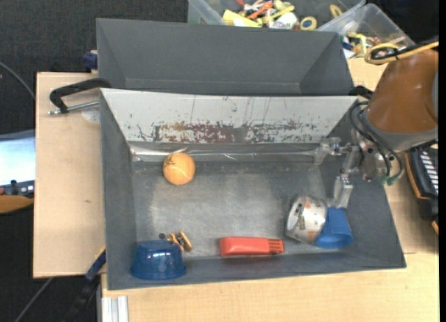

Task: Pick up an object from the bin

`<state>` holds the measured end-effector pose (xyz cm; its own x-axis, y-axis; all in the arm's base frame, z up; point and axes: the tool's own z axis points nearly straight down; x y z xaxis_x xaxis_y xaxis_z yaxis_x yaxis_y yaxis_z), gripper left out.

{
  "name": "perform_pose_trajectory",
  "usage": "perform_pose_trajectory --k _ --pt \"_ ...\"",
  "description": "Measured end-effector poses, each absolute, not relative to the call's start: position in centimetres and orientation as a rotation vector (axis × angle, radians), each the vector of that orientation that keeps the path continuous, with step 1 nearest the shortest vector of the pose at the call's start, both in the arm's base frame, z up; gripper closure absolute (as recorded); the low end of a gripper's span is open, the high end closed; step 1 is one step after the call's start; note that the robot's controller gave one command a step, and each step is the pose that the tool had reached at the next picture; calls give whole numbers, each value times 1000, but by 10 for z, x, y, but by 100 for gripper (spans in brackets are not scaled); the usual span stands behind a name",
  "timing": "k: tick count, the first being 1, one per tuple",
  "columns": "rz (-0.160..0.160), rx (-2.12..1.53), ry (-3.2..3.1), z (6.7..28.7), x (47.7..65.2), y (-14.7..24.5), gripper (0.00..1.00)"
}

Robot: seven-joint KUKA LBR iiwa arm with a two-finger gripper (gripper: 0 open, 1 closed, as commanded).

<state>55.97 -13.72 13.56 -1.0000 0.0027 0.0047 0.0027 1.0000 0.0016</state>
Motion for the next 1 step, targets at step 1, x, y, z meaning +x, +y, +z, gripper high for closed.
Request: perform_pose_trajectory --k 1 --pt "0 0 -3144 140 561 -137 0"
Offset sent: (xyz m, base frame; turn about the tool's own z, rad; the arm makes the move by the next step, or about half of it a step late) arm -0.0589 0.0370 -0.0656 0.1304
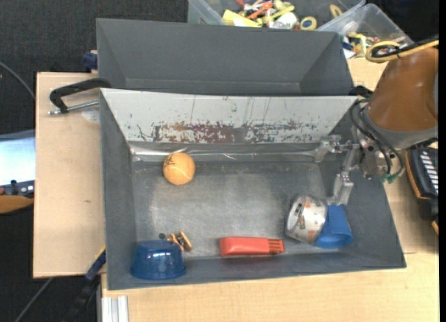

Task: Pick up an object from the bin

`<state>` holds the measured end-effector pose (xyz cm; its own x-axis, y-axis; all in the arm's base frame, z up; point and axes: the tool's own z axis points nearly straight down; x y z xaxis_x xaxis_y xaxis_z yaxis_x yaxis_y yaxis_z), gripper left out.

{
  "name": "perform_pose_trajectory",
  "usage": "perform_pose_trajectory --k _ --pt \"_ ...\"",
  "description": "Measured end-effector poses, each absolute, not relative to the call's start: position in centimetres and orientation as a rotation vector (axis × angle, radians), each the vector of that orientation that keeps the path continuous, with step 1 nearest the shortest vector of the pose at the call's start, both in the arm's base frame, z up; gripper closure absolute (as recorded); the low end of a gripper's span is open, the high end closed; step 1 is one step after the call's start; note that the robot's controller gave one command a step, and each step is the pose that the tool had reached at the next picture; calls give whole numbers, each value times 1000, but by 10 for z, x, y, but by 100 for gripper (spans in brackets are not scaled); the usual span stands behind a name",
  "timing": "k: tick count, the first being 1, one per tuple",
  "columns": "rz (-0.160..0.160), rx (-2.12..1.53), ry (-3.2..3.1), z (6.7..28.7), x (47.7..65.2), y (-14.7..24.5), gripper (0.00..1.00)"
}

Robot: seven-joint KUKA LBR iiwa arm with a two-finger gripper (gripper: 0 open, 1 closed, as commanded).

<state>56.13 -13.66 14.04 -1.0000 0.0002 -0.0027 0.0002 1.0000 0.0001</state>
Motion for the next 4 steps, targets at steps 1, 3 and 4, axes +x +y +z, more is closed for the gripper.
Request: perform_pose_trajectory --k 1,3,4 --pt "-11 166 3118 95 521 -114 0" --pt "-7 164 3119 104 511 -18 0" --pt "3 -118 3136 75 497 -10 0"
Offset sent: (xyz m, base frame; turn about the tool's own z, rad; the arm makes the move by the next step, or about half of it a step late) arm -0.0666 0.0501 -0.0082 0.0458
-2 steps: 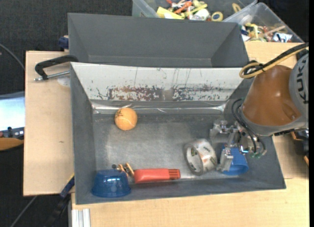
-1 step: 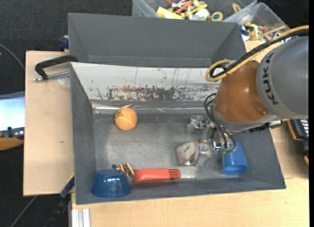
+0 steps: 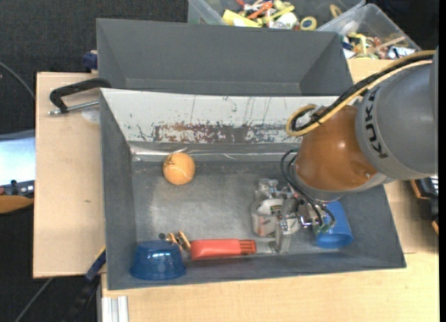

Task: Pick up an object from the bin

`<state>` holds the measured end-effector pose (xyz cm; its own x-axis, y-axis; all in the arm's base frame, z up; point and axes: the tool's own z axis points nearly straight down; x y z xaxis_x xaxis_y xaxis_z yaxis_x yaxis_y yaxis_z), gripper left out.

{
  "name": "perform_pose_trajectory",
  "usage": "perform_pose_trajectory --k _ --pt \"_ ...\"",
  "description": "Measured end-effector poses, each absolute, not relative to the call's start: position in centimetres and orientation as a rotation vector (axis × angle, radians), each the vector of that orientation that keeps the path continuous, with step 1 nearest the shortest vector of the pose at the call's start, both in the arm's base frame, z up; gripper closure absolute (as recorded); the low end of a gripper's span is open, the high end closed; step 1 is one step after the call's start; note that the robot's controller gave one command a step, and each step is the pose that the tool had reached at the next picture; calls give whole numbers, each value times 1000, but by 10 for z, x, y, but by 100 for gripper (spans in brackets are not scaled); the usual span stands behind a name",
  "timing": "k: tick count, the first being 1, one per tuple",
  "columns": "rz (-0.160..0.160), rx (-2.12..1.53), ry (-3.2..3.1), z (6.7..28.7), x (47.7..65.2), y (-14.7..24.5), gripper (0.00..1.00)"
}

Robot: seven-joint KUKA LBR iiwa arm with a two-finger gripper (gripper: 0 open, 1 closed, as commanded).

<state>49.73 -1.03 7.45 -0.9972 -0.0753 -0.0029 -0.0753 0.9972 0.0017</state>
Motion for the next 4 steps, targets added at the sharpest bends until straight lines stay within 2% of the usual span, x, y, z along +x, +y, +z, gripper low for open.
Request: perform_pose_trajectory --k 1,3,4 --pt "-6 119 3113 73 537 -5 100" --pt "-6 119 3116 79 535 -4 100" --pt "-6 119 3116 91 535 -4 100"
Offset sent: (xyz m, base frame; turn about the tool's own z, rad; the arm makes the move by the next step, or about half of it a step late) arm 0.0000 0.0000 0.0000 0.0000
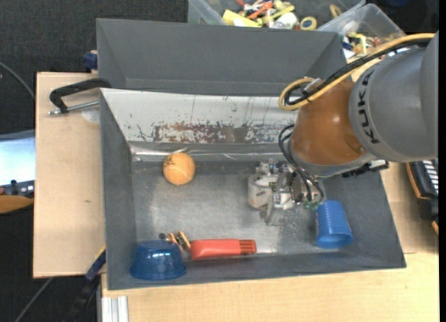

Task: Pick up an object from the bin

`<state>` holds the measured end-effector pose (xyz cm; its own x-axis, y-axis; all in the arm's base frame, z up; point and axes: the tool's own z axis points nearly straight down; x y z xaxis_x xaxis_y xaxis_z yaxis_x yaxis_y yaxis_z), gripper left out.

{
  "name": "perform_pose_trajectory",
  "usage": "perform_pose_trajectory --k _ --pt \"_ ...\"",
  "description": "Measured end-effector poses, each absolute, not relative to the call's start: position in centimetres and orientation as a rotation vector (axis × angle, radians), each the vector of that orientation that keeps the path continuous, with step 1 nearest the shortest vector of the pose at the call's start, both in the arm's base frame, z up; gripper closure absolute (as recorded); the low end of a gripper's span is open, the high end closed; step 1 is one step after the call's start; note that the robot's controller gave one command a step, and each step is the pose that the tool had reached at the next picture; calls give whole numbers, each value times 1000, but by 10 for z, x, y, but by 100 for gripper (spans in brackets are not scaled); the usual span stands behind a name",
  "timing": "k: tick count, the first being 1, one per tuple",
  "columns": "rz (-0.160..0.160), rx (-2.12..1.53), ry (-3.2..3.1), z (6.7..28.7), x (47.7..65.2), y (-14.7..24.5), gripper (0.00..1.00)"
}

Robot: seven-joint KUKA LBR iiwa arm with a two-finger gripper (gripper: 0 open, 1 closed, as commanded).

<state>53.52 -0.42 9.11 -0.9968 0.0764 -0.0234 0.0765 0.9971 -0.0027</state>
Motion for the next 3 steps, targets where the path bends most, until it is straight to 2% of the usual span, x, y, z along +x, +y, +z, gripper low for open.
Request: perform_pose_trajectory --k 3 --pt "-4 118 3111 130 537 -4 100"
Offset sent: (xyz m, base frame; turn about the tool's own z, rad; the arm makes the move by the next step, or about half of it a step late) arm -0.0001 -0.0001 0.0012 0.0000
